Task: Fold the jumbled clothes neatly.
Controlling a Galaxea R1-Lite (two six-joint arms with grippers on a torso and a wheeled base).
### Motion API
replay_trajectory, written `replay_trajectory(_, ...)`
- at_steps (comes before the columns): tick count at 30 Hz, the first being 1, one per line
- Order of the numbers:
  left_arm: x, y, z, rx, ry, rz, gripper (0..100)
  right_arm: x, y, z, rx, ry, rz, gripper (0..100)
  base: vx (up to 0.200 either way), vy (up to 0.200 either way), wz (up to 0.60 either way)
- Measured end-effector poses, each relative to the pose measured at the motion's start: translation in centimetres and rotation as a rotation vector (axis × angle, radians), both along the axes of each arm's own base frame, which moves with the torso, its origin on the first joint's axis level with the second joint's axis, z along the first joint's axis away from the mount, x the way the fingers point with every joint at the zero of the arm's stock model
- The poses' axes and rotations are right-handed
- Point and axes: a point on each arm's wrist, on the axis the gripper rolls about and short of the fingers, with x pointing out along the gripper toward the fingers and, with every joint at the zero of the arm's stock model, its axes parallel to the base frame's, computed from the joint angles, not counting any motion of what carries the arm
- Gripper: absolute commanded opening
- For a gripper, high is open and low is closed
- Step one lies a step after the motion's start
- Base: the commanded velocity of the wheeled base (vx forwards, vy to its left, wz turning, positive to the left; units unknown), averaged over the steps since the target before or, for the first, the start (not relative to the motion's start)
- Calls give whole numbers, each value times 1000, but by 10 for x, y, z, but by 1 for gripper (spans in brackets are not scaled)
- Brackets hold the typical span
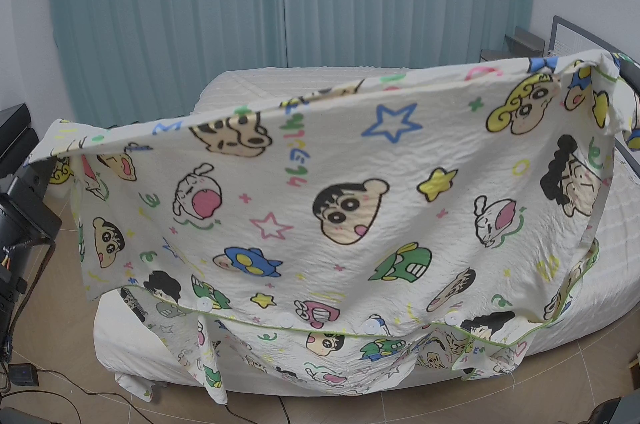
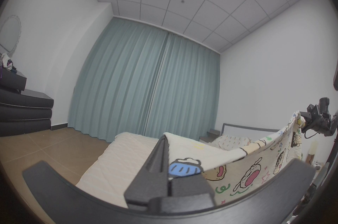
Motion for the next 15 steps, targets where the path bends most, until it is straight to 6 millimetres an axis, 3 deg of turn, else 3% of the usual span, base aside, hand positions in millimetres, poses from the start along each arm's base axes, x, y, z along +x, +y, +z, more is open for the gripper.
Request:
replay_trajectory(8,6,-3,-10,31,84,0,0,16,2,-12,-57,84,-58,0,0,0,0)
replay_trajectory(15,25,-13,-22,51,167,10,0,37,4,-24,-97,143,-123,0,0,0,0)
